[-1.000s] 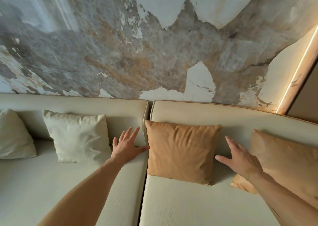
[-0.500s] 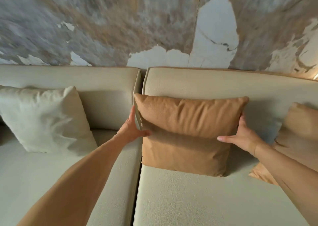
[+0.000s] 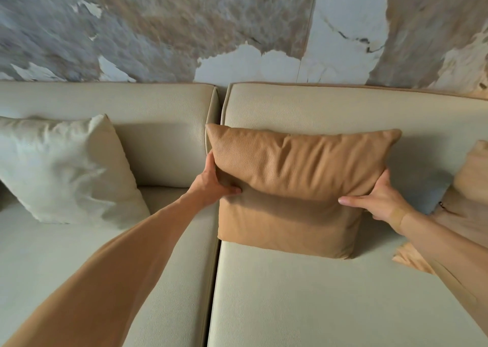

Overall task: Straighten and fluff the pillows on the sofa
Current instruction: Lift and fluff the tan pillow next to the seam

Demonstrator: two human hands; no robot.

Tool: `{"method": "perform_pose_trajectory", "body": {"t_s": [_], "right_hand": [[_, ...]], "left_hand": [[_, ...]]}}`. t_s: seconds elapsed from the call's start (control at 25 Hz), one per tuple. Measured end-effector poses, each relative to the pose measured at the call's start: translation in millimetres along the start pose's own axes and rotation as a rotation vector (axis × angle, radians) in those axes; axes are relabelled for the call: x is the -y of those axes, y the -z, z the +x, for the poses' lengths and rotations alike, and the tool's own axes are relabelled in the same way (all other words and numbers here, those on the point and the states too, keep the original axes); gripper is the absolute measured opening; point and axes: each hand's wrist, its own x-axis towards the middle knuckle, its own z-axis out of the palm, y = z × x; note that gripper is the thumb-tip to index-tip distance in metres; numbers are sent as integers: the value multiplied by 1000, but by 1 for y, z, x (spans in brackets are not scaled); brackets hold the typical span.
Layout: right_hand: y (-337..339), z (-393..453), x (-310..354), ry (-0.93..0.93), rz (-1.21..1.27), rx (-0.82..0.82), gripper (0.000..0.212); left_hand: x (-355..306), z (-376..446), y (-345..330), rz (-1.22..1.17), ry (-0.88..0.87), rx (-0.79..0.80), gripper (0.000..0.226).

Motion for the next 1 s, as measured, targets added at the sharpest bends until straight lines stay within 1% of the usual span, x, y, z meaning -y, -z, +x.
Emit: {"method": "perform_pose_trajectory", "body": {"t_s": [0.16, 0.28, 0.4, 0.52, 0.64, 0.76, 0.84, 0.92, 1.0], "right_hand": [[-12, -2, 6, 86, 2, -19, 137], [-18, -3, 8, 104, 21, -35, 135], [-24, -7, 15, 135, 53, -41, 131], [-32, -9, 17, 151, 86, -25, 129], [-35, -7, 16, 154, 90, 6, 124], [-35, -3, 5, 152, 123, 42, 123], [-38, 1, -10, 104, 77, 71, 128], [-48, 9, -32, 35, 15, 114, 129], [-65, 17, -54, -1, 45, 177, 135]], "left_hand": [[4, 0, 13, 33, -20, -54, 106], [11, -1, 18, 41, -30, -87, 107], [17, -5, 23, -10, -30, -111, 107], [24, -5, 25, -22, -9, -102, 108], [27, 0, 23, -7, 13, -60, 113], [37, 0, 22, -186, 37, 5, 119], [55, -3, 17, -227, 75, 100, 122], [78, -3, 3, -153, 125, 175, 117], [100, 5, -16, -107, 166, 178, 102]]}}
